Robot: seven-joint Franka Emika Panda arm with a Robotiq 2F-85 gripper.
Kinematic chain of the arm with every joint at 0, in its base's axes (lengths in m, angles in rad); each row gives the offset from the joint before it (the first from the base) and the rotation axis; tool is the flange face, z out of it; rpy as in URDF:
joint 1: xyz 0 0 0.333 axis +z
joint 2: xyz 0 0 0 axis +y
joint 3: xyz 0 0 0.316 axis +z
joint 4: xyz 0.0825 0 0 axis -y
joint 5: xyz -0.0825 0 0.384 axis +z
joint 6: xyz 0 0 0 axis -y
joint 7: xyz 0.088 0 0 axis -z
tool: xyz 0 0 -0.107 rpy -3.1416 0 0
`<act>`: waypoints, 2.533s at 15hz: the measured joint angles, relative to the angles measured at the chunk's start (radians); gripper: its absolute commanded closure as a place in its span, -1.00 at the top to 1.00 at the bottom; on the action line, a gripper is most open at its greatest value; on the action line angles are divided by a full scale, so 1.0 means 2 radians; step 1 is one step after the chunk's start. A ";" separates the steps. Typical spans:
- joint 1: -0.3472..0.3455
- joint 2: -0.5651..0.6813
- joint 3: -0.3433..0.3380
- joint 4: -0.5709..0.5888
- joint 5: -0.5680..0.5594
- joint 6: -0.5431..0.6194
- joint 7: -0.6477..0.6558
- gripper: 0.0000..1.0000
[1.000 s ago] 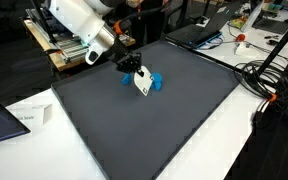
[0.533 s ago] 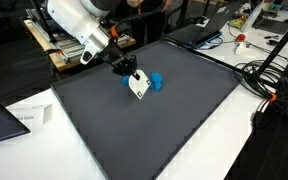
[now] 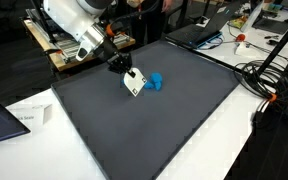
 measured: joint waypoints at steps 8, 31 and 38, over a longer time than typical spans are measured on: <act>0.019 -0.053 0.000 -0.040 -0.088 -0.008 -0.007 -0.98; 0.063 -0.098 0.018 -0.008 -0.354 -0.092 0.174 -0.98; 0.091 -0.121 0.042 -0.003 -0.474 -0.082 0.288 -0.98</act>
